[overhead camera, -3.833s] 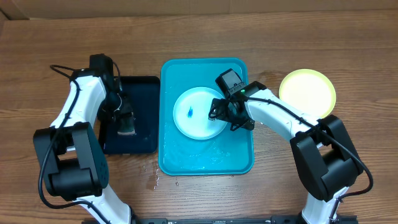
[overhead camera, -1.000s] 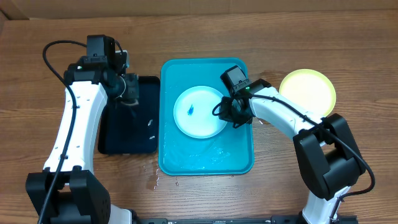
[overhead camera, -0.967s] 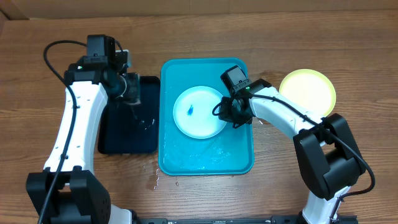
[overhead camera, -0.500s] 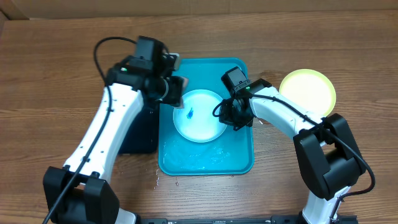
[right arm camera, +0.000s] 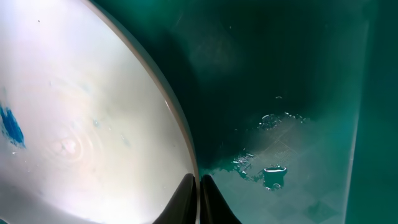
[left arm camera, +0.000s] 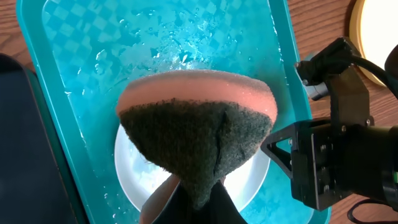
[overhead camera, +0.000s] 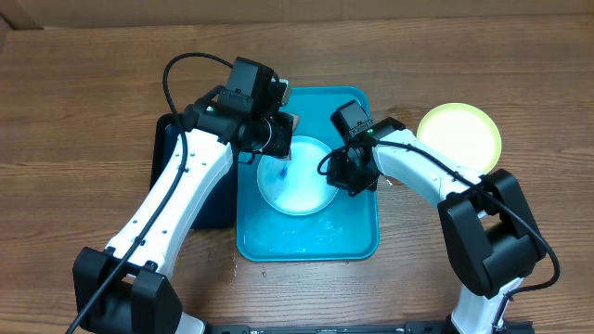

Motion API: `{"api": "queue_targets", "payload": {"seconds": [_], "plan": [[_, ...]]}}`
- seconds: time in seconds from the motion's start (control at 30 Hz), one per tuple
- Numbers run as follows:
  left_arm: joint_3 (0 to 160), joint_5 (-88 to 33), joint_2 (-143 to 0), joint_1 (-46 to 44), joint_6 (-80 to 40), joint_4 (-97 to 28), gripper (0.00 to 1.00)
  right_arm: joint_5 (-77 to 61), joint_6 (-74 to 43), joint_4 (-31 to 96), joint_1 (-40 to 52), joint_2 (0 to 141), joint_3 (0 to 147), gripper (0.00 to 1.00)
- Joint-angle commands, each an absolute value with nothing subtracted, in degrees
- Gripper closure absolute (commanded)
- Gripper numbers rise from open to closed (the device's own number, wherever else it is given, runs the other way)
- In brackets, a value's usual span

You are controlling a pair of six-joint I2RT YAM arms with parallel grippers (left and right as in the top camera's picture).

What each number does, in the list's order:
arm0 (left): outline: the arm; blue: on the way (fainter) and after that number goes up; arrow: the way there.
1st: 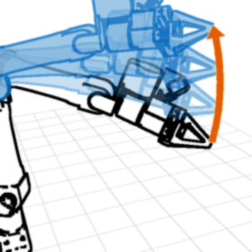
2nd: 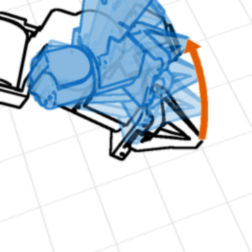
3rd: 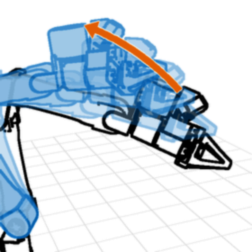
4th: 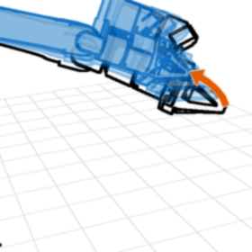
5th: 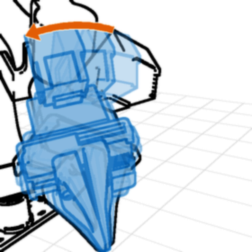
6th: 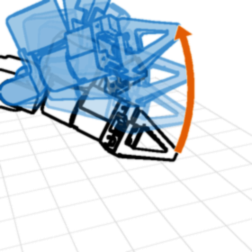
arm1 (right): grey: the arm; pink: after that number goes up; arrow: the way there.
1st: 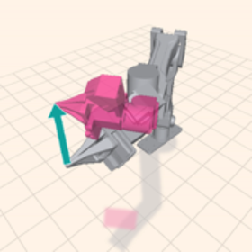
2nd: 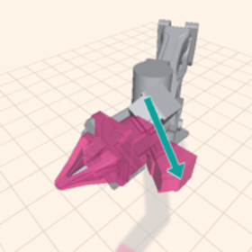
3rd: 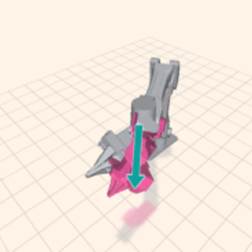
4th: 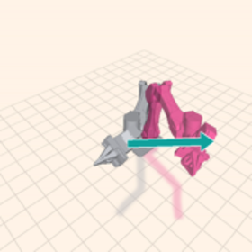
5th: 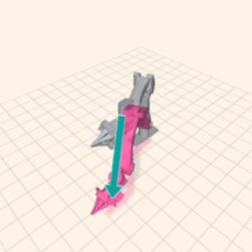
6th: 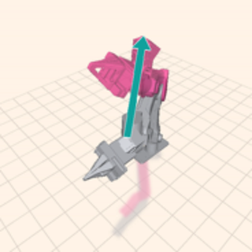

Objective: Clean dirty plates on tray and stack at the side
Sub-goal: 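Lift the sponge and bring it over the white plate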

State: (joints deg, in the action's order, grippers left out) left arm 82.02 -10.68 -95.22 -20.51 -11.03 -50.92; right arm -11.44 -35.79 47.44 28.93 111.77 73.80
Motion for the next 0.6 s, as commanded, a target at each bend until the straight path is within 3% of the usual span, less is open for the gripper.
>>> {"api": "queue_targets", "payload": {"seconds": [0.0, 0.43, 0.57], "plan": [[81.8, -10.1, -96.3, -20.8, -12.1, -50.5, 0.95, -13.5, -32.2, 47.7, 29.7, 111.7, 73.4, 0.96], [81.8, -12.7, -99.2, -20.8, -12.5, -51.6, 0.96, -13.6, -31.8, 47.0, 30.6, 111.7, 73.4, 0.95], [81.8, -12.4, -99.2, -20.8, -13.0, -52.7, 0.96, -13.6, -31.8, 46.3, 30.6, 111.7, 73.4, 0.83]]}}
